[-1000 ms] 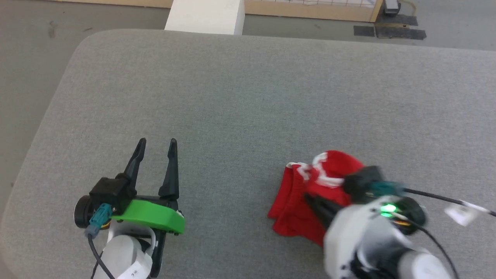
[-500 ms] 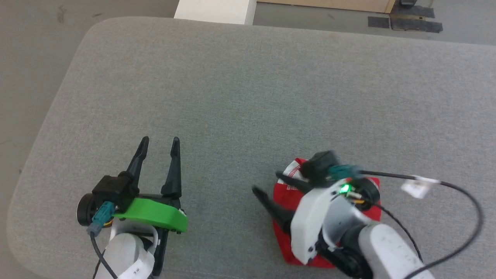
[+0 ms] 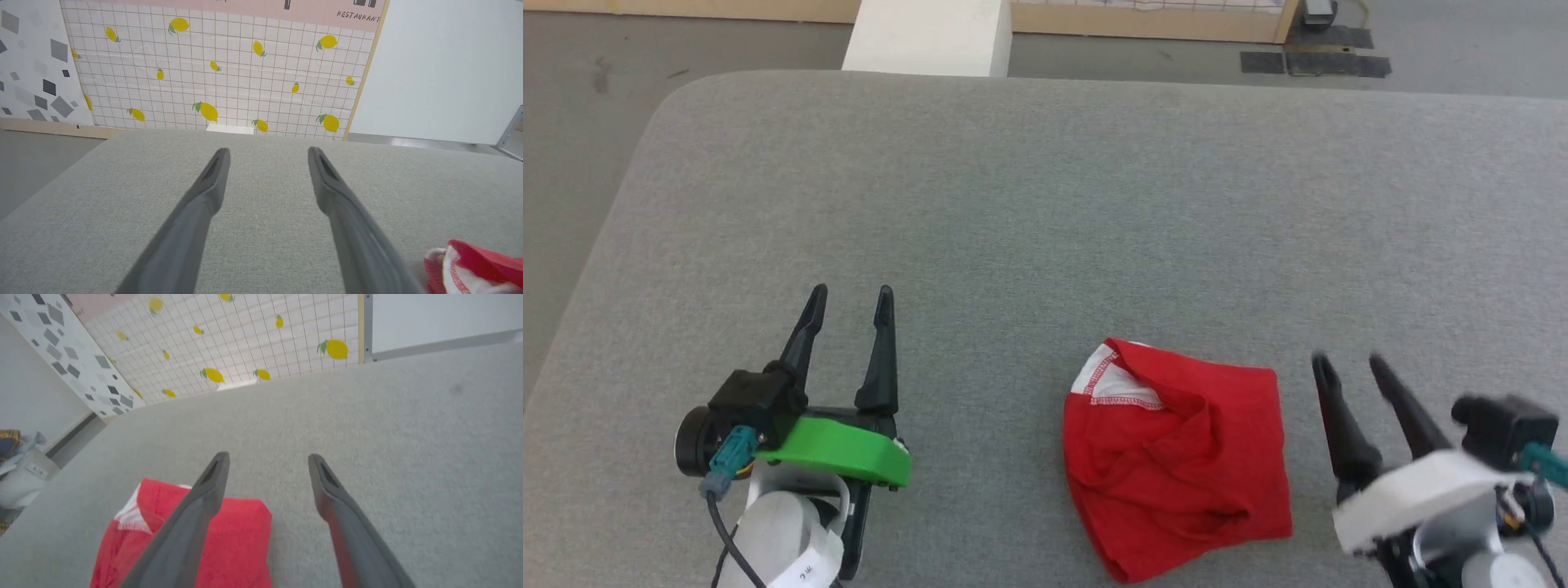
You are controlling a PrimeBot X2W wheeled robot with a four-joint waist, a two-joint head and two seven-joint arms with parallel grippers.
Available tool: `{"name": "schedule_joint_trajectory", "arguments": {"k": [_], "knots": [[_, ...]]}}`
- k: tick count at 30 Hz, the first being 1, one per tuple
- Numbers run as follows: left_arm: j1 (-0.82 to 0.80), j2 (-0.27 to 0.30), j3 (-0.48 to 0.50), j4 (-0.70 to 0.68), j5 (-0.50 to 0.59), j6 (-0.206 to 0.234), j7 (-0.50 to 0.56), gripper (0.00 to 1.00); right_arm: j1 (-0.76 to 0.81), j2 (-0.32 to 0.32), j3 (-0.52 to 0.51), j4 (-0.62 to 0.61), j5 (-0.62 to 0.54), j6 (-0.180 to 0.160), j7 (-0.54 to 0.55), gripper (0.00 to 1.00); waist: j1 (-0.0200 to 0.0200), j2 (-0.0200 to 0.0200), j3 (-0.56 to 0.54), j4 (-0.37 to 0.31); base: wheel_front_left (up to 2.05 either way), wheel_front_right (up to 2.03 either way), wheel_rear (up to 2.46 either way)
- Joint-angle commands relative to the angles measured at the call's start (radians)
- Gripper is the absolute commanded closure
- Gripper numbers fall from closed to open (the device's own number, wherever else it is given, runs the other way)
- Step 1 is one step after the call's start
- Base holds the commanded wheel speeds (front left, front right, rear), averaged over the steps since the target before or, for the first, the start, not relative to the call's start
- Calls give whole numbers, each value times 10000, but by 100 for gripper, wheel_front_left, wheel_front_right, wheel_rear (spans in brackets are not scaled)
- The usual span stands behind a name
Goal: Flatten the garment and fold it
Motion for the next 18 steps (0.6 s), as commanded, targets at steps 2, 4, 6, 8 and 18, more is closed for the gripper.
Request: {"name": "schedule_joint_trajectory", "arguments": {"k": [2, 4, 6, 8, 18], "knots": [[44, -40, 27, -38, 85, -68, -45, 0, 348, 9, -138, 1172, -84, -11, 377, 0, 0, 0, 74, -99, 0, 0, 0], [-2, -42, -64, -4, 68, -69, -45, 0, 282, 9, 268, 1745, 37, -11, 973, 0, 0, 0, 121, -13, 0, 0, 0], [-16, -43, -113, 7, 50, -69, -45, 0, 188, 9, 496, 1878, 98, -11, 1150, 0, 0, 0, 136, 51, 0, 0, 0], [-25, -44, -160, 28, 34, -69, -45, 0, 106, 9, 746, 1994, 142, -11, 1349, 0, 0, 0, 143, 118, 0, 0, 0], [-32, -47, -192, 76, -6, -70, -45, 0, -285, 9, 1541, 2834, 29, -11, 2819, 82, 0, 0, 183, 350, 0, 0, 0]]}}
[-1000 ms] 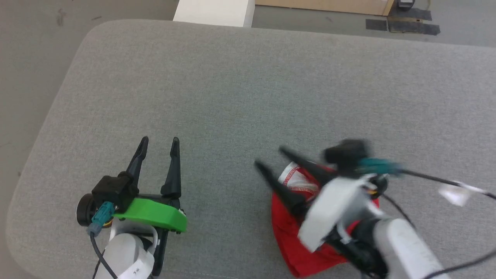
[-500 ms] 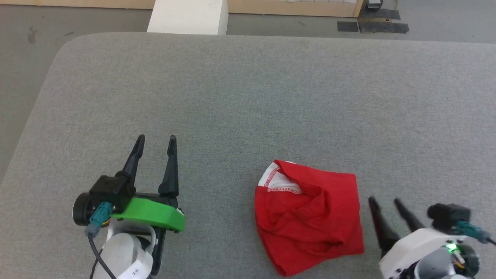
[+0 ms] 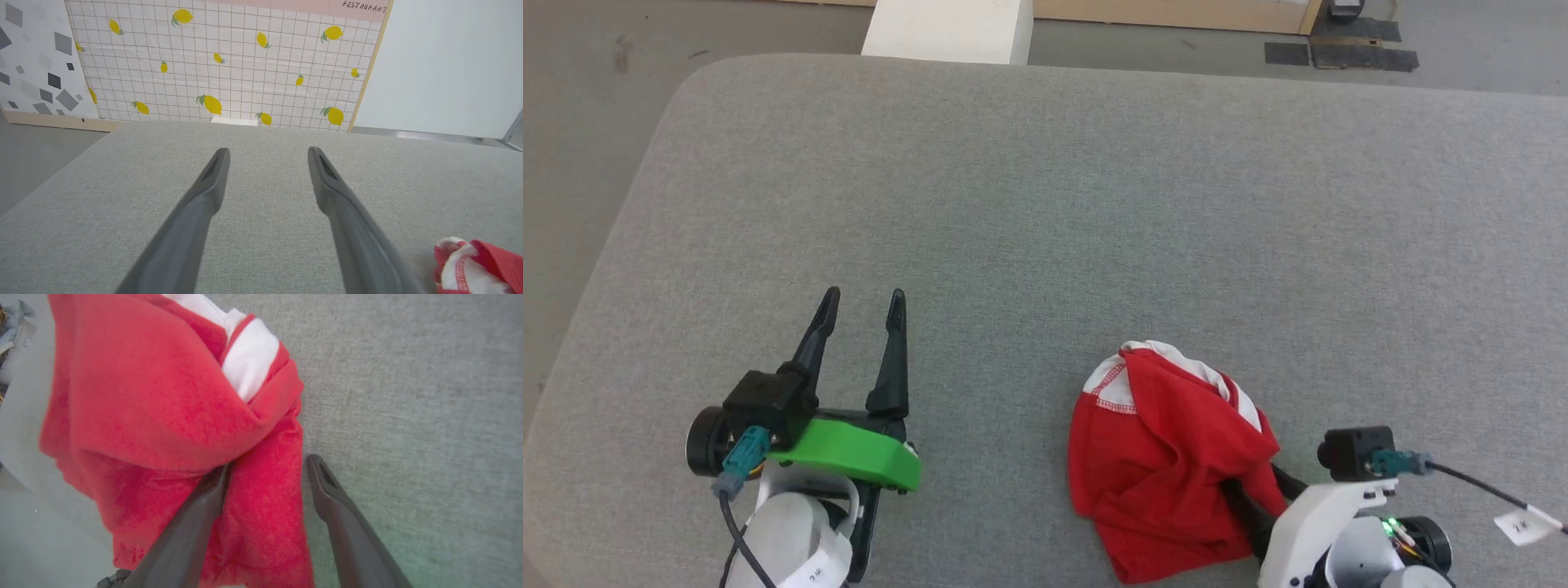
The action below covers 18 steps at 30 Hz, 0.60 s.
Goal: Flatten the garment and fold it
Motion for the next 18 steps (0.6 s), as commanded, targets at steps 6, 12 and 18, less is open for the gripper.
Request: {"name": "schedule_joint_trajectory", "arguments": {"k": [6, 12, 18], "knots": [[4, -35, 91, -31, -61, -70, -45, 0, -588, 18, 247, -252, -598, -13, 769, 100, 0, 0, 46, -133, 0, 0, 0], [-21, 41, 161, -211, 14, -70, -45, 0, -2188, -481, 599, -817, -1765, -13, 1726, 100, 0, 0, 254, -825, 0, 0, 0], [-358, 214, 70, -609, 141, -70, -45, 0, -4135, -1942, 1233, -444, -2029, -13, 2376, 100, 0, 0, 922, -1898, 0, 0, 0]]}}
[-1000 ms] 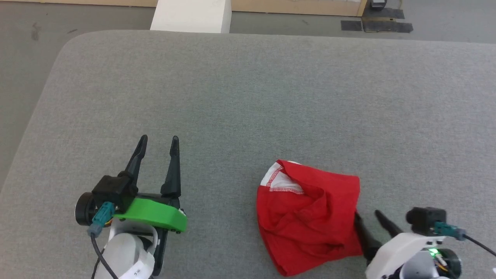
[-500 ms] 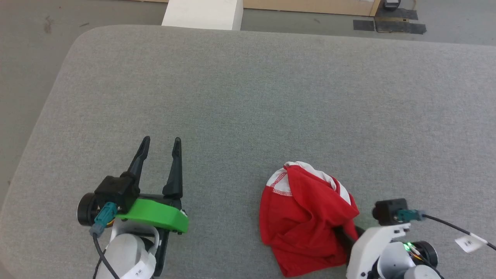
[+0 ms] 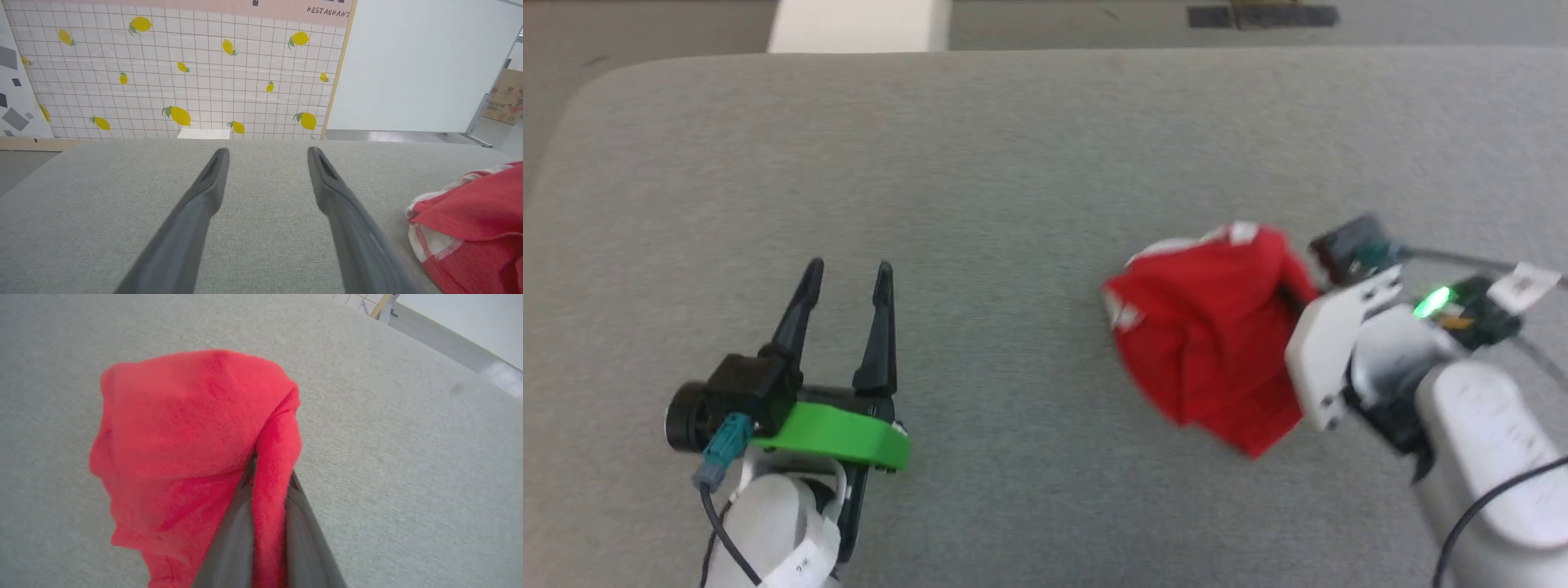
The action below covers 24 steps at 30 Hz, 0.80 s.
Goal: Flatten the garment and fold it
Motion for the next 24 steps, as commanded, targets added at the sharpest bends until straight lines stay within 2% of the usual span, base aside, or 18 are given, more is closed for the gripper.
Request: {"name": "schedule_joint_trajectory", "arguments": {"k": [1, 7, 13, 18, 24], "knots": [[-277, 110, -41, -125, 78, -70, -44, 0, -370, -267, 4, 239, 39, -15, 23, 100, 0, -1, 707, -913, 0, 0, 0], [-919, 504, -350, -492, 274, -71, -44, 0, -1609, -1399, -530, 1542, 57, -15, -642, 100, 0, -1, 1755, -2088, 0, 0, 0], [-1659, 1029, -787, -613, 430, -71, 42, 0, -2388, -1659, -1889, 3047, -658, -15, -1730, 100, 0, -1, 2757, -2948, 0, 0, 0], [-2276, 1440, -1108, -891, 508, -71, 413, 0, -3107, -1717, -2944, 4182, -1420, -15, -2575, 100, 0, -1, 3550, -3267, 0, 0, 0], [-2853, 1812, -1391, -1293, 541, -71, 871, 0, -3963, -1943, -4456, 4990, -3067, -15, -3572, 100, 0, -1, 4258, -3117, 0, 0, 0]]}}
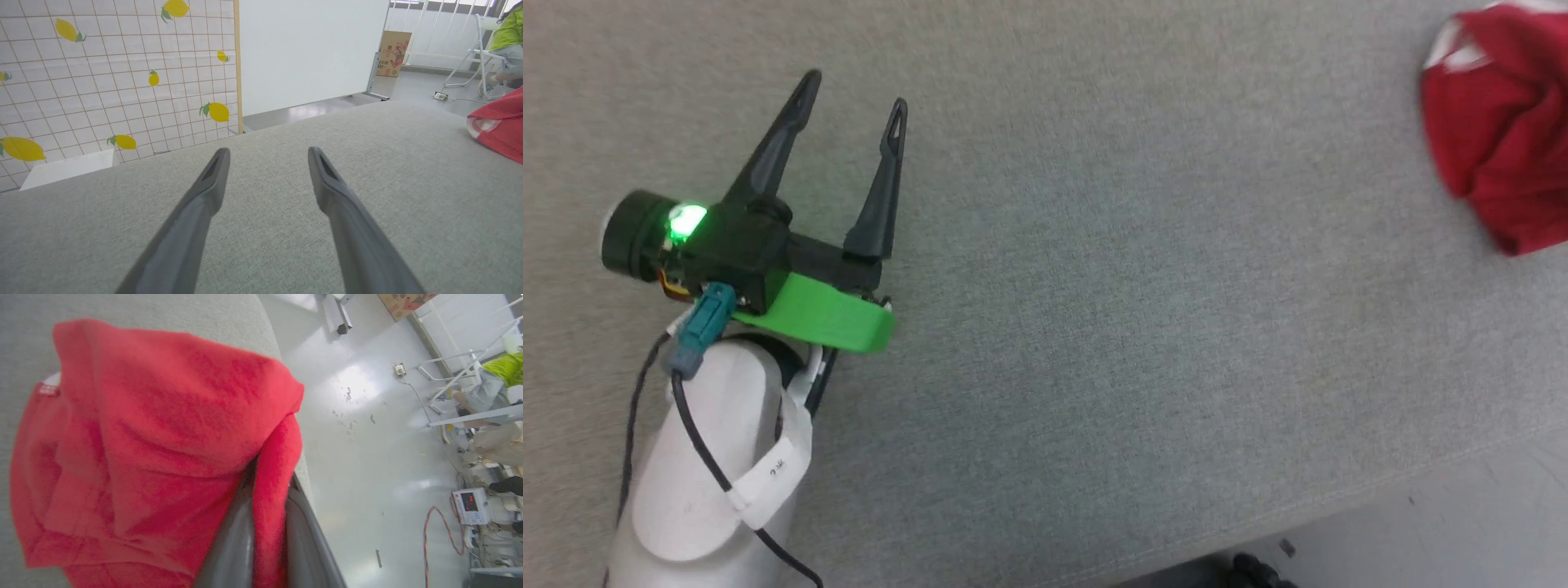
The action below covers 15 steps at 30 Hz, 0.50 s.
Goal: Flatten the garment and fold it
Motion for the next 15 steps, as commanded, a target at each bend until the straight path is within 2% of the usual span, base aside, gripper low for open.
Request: {"name": "schedule_joint_trajectory", "arguments": {"k": [1, 7, 8, 9, 10, 15], "knots": [[-230, 150, -13, -99, 42, -69, 102, 0, -294, -21, -236, 78, -356, -19, -207, 100, -1, -1, 911, -334, 0, 0, 0], [-307, 356, -51, -361, 59, -51, 346, 0, -945, 212, -1653, 425, -1280, -19, -906, 100, -1, -1, 1216, -12, 0, 0, 0], [-254, 370, -54, -381, 6, -24, 320, 0, -1200, 270, -2155, 542, -1837, -19, -1274, 60, -1, -1, 1210, 140, 0, 0, 0], [-235, 358, -64, -350, -14, -15, 288, 0, -1239, 258, -2237, 569, -2019, -19, -1390, 18, -1, -1, 1167, 193, 0, 0, 0], [-205, 331, -72, -293, -44, 2, 229, 0, -1286, 269, -2389, 603, -2185, -19, -1528, 0, -1, -1, 1088, 250, 0, 0, 0], [30, 24, -171, 213, -251, 98, -238, 0, -1153, 332, -2971, 749, -2545, -19, -2375, 0, -1, -1, 299, 592, 0, 0, 0]]}}
